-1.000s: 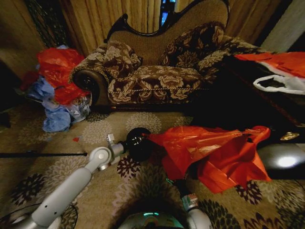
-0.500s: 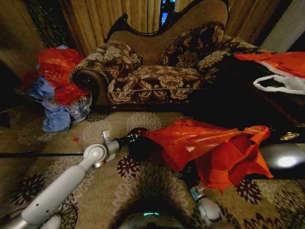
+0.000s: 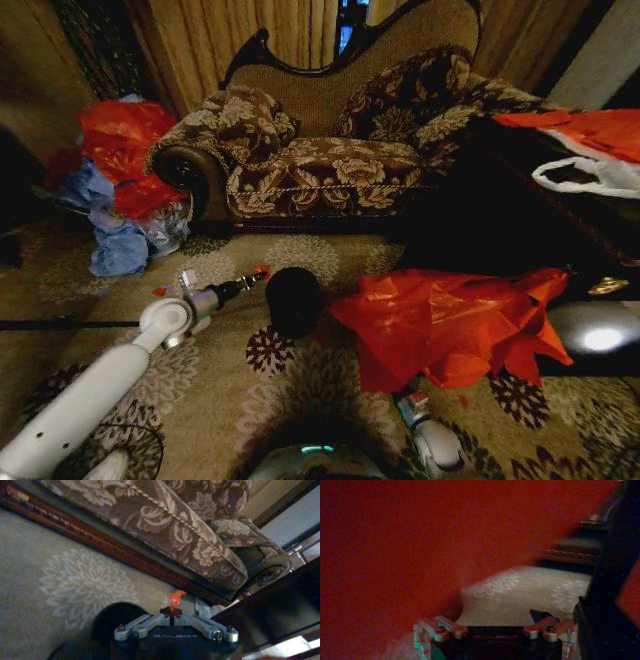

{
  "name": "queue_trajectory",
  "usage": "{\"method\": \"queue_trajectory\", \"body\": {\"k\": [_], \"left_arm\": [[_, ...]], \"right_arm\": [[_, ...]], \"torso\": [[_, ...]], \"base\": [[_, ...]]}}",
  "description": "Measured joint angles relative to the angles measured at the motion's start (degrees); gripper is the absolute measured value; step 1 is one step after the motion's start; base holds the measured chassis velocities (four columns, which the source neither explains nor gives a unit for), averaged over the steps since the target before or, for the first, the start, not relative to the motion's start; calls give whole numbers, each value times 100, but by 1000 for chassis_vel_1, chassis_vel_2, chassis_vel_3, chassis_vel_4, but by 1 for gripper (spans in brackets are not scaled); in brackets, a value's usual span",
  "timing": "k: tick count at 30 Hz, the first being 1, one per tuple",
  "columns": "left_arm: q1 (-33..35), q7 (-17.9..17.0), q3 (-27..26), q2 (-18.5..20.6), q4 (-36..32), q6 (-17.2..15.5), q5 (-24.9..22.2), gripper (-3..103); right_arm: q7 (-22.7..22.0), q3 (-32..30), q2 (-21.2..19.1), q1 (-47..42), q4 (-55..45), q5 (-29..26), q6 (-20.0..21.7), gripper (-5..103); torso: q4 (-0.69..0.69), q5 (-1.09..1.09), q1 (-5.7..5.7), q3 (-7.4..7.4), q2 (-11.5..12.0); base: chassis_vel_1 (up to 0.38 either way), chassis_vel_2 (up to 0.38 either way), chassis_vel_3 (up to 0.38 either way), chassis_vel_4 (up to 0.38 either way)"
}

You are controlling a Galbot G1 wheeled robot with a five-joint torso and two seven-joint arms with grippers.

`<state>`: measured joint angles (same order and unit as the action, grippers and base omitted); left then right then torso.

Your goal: Place a garbage bag over the trash bin.

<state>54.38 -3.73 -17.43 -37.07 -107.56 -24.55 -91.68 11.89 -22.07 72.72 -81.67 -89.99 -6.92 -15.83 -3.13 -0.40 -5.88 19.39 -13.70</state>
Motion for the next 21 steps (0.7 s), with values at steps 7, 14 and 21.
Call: {"method": "queue_trajectory", "body": {"k": [7,14,21], "left_arm": [[-5,118,163,-212,-67,-15,482,14],[-326,202,681,-797,-191,-307,691,40],[-1412,199,1591,-1534,669,-1153,446,68]], "right_arm": [[-30,-3,21,-39,-51,24,-5,100],[-38,-23,16,-92,-112,25,-21,100],[-51,-72,-36,-142,-190,28,-42,100]], "torso": [[1,-2,0,0,0],[2,-1,0,0,0],[1,1,0,0,-1]], "base": [[0,0,0,0],[0,0,0,0],[0,0,0,0]]}}
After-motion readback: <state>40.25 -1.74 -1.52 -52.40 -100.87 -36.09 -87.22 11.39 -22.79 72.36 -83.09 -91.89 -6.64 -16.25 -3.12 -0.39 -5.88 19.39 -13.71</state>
